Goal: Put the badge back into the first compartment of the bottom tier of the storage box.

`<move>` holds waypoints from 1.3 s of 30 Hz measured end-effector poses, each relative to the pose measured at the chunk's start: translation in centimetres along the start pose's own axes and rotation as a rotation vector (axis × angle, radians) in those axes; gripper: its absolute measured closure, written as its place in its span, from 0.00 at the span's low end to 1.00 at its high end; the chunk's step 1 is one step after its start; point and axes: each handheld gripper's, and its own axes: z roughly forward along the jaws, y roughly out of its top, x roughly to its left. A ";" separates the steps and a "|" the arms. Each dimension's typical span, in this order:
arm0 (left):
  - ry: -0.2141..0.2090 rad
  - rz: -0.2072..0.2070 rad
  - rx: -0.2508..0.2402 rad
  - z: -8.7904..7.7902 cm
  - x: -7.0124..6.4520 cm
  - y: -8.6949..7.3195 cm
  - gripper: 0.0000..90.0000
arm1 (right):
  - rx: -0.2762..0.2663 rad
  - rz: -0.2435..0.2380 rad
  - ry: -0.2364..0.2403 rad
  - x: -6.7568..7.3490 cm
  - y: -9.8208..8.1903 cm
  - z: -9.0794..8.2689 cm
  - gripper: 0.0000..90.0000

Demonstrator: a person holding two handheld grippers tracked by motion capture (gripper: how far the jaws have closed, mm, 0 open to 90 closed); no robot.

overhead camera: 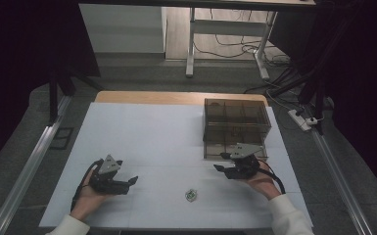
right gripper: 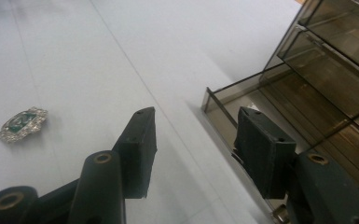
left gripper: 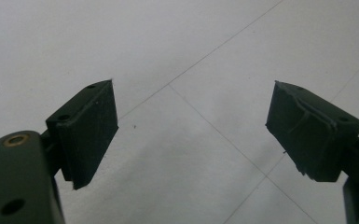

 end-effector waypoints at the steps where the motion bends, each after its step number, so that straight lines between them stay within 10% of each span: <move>1: -0.001 0.000 -0.001 0.0 0.0 0.0 0.18 | -0.001 -0.002 0.000 0.1 0.0 0.0 0.53; 39: -0.001 0.007 0.009 0.3 -0.3 0.1 0.18 | 0.039 -0.077 0.162 3.5 1.2 2.2 0.50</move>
